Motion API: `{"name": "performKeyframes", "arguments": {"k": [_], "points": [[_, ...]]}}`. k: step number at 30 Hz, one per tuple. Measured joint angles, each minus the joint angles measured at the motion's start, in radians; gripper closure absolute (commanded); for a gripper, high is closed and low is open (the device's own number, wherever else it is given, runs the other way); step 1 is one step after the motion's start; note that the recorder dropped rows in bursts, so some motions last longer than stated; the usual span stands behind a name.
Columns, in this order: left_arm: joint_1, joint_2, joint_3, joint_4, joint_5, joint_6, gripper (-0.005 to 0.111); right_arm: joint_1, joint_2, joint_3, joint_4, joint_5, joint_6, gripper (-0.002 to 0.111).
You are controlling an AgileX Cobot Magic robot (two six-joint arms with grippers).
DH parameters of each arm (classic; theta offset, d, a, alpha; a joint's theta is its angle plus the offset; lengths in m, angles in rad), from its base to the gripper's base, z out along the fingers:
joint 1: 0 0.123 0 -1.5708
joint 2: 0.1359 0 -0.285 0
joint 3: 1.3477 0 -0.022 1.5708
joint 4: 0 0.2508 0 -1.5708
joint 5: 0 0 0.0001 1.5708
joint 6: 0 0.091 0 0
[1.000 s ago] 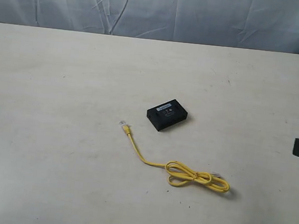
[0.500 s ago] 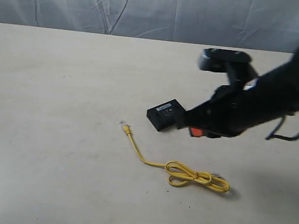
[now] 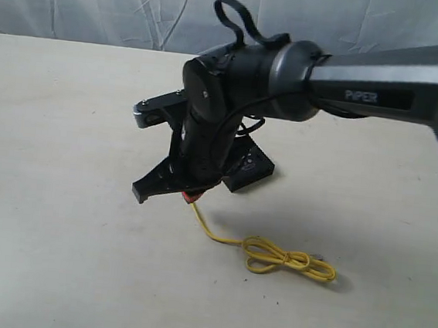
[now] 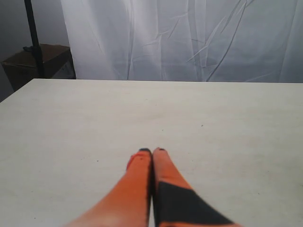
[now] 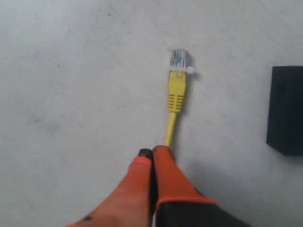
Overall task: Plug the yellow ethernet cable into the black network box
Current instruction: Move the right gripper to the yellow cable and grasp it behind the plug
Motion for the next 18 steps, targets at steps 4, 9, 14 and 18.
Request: {"name": "performKeyframes", "arguments": {"k": [4,9,14,18], "points": [[0.0,0.0,0.0,0.0,0.0,0.0,0.107,0.002,0.047,-0.038,-0.018,0.007,0.033,0.109],[0.0,0.0,0.0,0.0,0.0,0.0,0.107,0.002,0.064,-0.043,-0.042,0.009,0.062,0.098],[0.0,0.0,0.0,0.0,0.0,0.0,0.107,0.004,0.067,-0.043,-0.046,-0.013,0.066,0.081],[0.0,0.0,0.0,0.0,0.0,0.0,0.107,0.004,0.072,-0.043,-0.054,-0.015,0.074,0.083]]}}
